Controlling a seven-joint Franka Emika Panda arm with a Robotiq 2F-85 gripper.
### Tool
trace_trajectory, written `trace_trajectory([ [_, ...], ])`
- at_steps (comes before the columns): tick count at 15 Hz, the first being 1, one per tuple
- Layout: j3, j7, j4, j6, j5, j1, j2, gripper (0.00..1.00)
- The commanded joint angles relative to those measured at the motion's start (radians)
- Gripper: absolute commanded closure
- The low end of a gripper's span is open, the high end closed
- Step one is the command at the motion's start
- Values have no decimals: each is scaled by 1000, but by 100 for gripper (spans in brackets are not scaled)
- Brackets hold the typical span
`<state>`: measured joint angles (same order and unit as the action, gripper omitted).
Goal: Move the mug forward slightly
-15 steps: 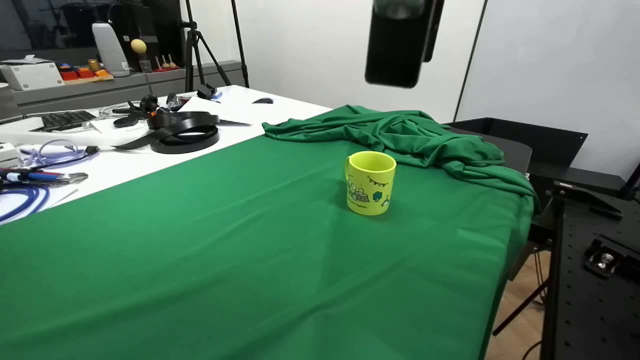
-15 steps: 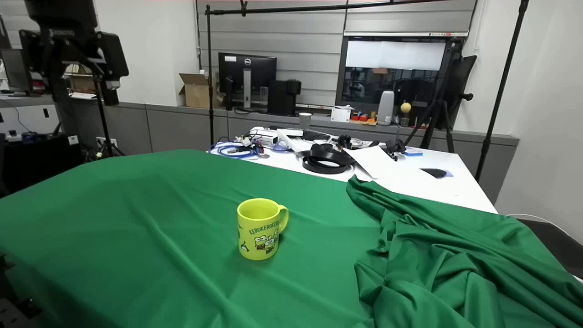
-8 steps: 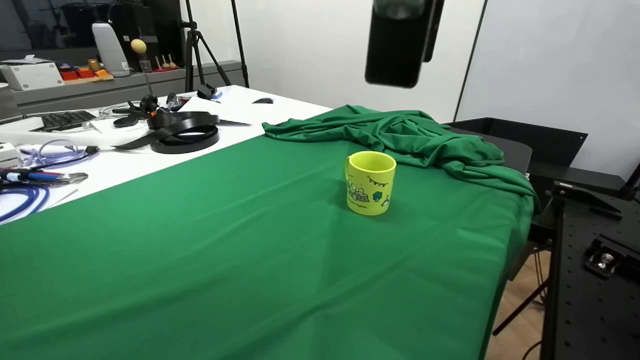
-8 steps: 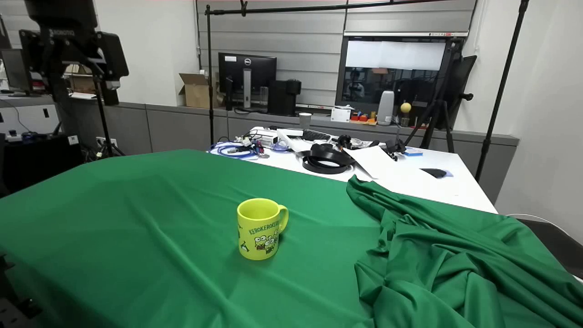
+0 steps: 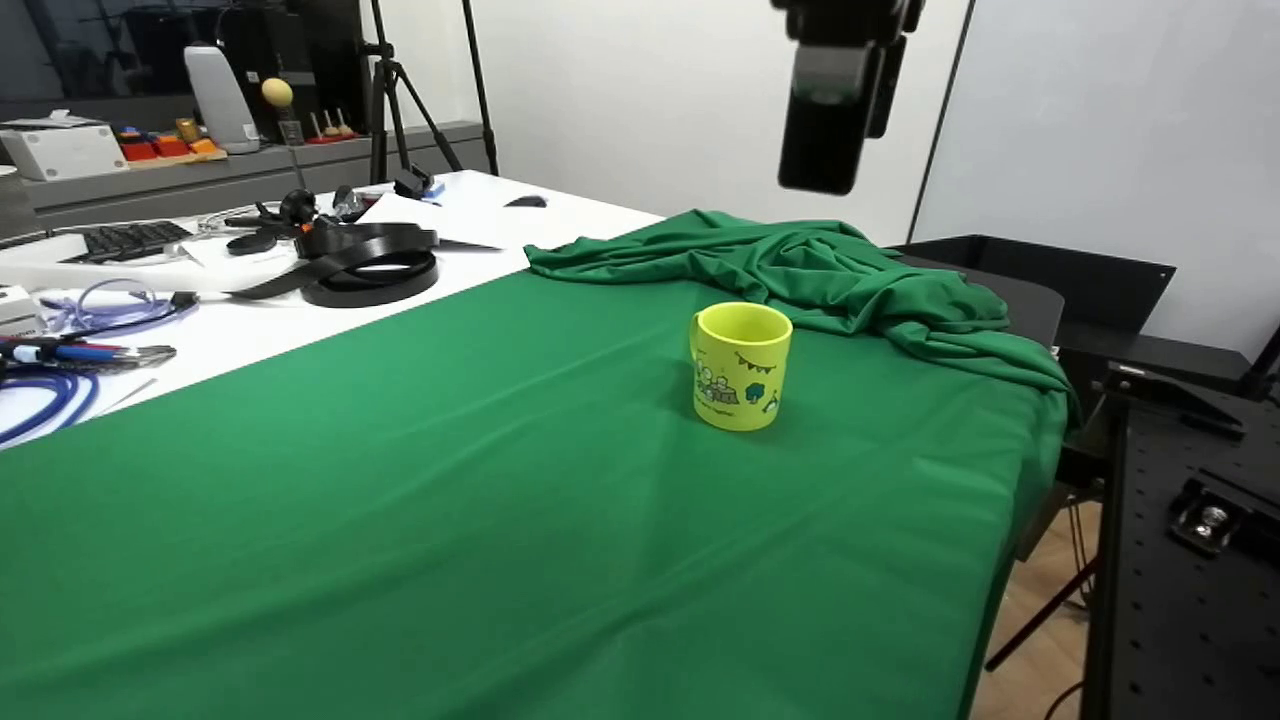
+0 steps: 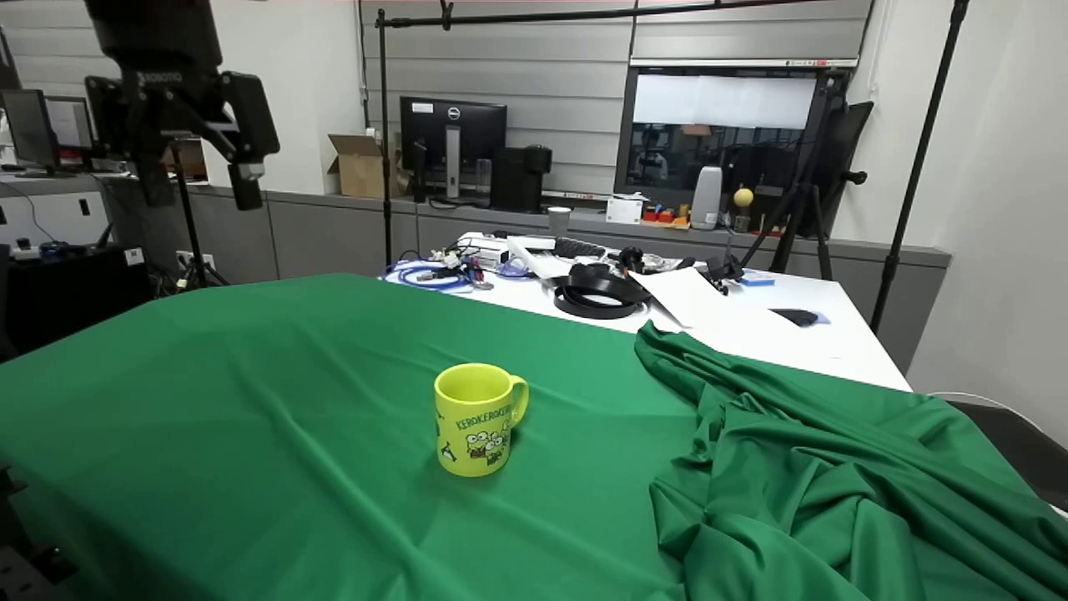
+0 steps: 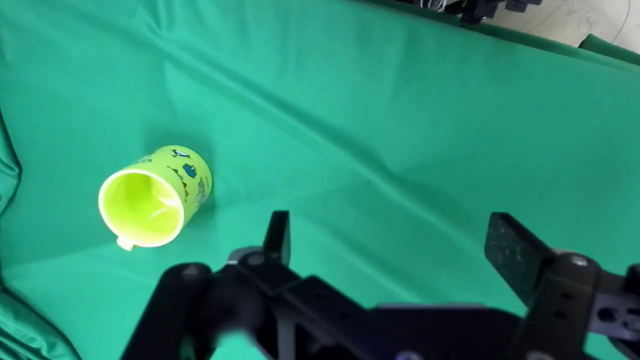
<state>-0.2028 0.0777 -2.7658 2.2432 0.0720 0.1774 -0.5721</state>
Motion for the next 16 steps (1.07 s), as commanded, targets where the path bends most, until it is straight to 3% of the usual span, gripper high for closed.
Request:
trace_trajectory([
  [1, 23, 45, -17, 91, -100, -95, -7, 0],
  [3, 16, 88, -25, 168, -209, -189, 1, 0],
  [6, 54, 127, -24, 238, -275, -302, 46, 0],
  [7, 53, 77, -24, 199, -245, -242, 14, 0],
  [12, 62, 64, -23, 207, -249, -238, 27, 0],
  [16, 182, -45, -12, 292, -193, -244, 122, 0],
])
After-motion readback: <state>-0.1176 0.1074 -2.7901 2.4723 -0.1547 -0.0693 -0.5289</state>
